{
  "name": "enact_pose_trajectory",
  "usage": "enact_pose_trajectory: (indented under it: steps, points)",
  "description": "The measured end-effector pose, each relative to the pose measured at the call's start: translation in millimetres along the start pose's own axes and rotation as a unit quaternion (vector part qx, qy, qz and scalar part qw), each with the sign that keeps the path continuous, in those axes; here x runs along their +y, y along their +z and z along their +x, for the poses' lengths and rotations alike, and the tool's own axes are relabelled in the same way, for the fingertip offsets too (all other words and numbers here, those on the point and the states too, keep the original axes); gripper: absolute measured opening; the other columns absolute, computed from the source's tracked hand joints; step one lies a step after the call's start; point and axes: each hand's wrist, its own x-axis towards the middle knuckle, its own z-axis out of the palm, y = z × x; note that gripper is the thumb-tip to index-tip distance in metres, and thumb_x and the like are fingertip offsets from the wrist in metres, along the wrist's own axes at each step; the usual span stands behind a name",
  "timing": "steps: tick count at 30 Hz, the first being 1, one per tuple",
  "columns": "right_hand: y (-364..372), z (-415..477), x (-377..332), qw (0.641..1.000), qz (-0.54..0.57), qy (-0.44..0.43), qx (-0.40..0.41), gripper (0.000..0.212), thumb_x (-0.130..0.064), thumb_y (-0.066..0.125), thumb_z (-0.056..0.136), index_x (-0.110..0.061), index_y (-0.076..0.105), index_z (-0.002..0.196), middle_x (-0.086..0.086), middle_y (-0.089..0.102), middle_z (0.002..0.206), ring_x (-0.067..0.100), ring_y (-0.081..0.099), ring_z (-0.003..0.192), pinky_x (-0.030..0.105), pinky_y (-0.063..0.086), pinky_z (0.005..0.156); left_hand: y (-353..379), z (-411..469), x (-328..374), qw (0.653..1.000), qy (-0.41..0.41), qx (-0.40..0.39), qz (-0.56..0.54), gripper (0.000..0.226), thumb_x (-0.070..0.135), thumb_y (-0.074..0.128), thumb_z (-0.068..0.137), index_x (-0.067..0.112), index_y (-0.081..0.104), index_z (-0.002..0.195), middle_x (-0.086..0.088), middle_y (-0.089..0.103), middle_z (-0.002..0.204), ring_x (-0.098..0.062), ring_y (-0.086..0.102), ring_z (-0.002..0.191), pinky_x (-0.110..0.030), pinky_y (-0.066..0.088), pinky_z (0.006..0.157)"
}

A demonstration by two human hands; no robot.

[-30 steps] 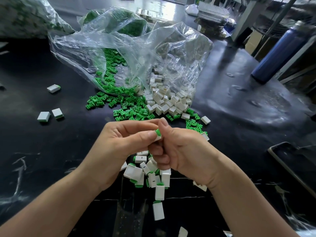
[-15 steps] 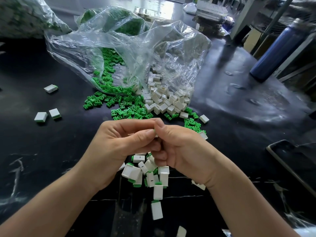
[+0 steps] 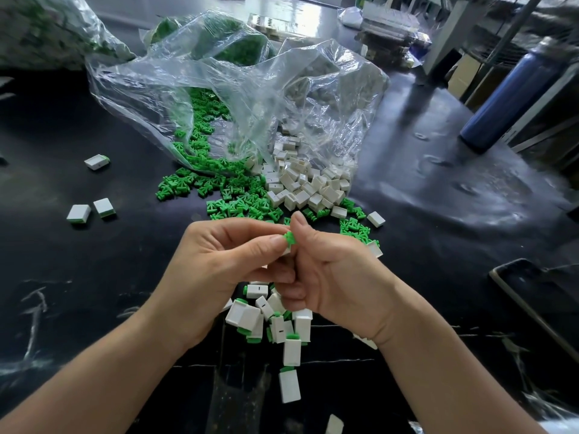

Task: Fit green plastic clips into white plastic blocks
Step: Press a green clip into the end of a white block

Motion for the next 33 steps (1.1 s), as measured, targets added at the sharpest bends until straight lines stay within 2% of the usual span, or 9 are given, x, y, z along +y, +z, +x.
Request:
enact_pose_trajectory:
  steps: [4,13,16,19,21,23,25,29,33]
  points:
    - [0.3,0.4,1.4,1.0,-0.006,0.012,0.011,0.043,-0.055,0.035,0.074,-0.015,0.048,0.067,-0.003,0.039,0.054,0.007,0.033,0.045,0.019,0.029,0.045,2.0,-0.1,-1.0,1.0,-0.014,0.016,-0.007,0.013,0.013,0.062,0.065,0.009,0.074,0.069,-0.009,0.066,0.057,-0.017,0.061,0.046,-0.024,0.051,0.048]
    - [1.4,0.7,3.7,0.999,-0.001,-0.016,0.043,0.035,-0.047,0.045,0.073,-0.015,0.057,0.069,0.0,0.046,0.054,0.009,0.039,0.044,0.018,0.033,0.043,-1.1,1.1,-2.7,0.999,-0.048,0.013,0.0,0.017,0.013,0.061,0.065,0.003,0.073,0.072,-0.019,0.061,0.061,-0.025,0.058,0.05,-0.029,0.052,0.053]
    - [0.6,1.6,5.3,0.997,-0.018,-0.045,0.059,0.035,-0.044,0.045,0.075,-0.01,0.052,0.072,0.0,0.046,0.057,0.008,0.039,0.046,0.017,0.034,0.044,-1.8,1.1,-2.1,0.999,-0.052,0.004,0.007,0.018,0.007,0.073,0.06,0.006,0.075,0.077,-0.02,0.062,0.063,-0.029,0.06,0.054,-0.031,0.055,0.057]
    - [0.5,0.9,5.1,0.994,-0.061,-0.062,0.072,0.038,-0.046,0.043,0.075,-0.008,0.048,0.072,-0.001,0.042,0.058,0.006,0.038,0.047,0.017,0.033,0.046,-0.9,0.6,-2.4,0.999,-0.048,0.0,-0.002,0.025,0.015,0.07,0.063,0.004,0.075,0.084,-0.02,0.063,0.063,-0.03,0.061,0.057,-0.034,0.057,0.062]
    - [0.1,0.6,4.9,0.991,-0.087,-0.068,0.075,0.054,-0.047,0.042,0.078,0.007,0.05,0.081,-0.002,0.039,0.06,0.005,0.036,0.047,0.017,0.033,0.047,0.9,0.1,-3.0,0.999,-0.042,-0.003,-0.01,0.024,0.013,0.072,0.064,0.005,0.075,0.087,-0.019,0.066,0.065,-0.03,0.063,0.06,-0.035,0.058,0.064]
    - [-0.1,0.9,5.4,0.988,-0.111,-0.072,0.085,0.065,-0.041,0.039,0.089,0.022,0.042,0.107,-0.004,0.035,0.06,0.004,0.033,0.048,0.015,0.032,0.047,3.1,-0.8,-2.5,0.999,-0.032,0.0,-0.016,0.028,0.018,0.069,0.061,0.011,0.076,0.087,-0.019,0.069,0.069,-0.027,0.066,0.062,-0.03,0.058,0.062]
    - [1.3,0.9,6.9,0.982,-0.139,-0.08,0.096,0.059,-0.036,0.034,0.096,0.018,0.041,0.117,-0.007,0.033,0.057,0.003,0.031,0.048,0.014,0.031,0.047,5.0,-1.9,-1.9,0.999,-0.022,0.002,-0.027,0.031,0.024,0.066,0.056,0.016,0.076,0.085,-0.021,0.071,0.076,-0.024,0.068,0.065,-0.024,0.056,0.06]
    - [4.4,1.3,8.5,0.973,-0.175,-0.084,0.127,0.057,-0.036,0.033,0.097,0.017,0.043,0.115,-0.007,0.028,0.057,0.004,0.027,0.047,0.016,0.028,0.046,6.3,-2.0,-4.7,0.999,-0.003,-0.002,-0.036,0.028,0.025,0.066,0.057,0.019,0.077,0.082,-0.018,0.072,0.081,-0.023,0.071,0.07,-0.022,0.055,0.061]
    - [3.4,1.8,9.2,0.962,-0.214,-0.084,0.148,0.055,-0.04,0.034,0.097,0.009,0.053,0.111,-0.006,0.034,0.058,0.005,0.031,0.049,0.02,0.03,0.05,5.1,-1.7,-7.8,0.999,0.007,0.002,-0.049,0.028,0.023,0.066,0.059,0.018,0.076,0.084,-0.013,0.073,0.084,-0.022,0.071,0.074,-0.021,0.055,0.062]
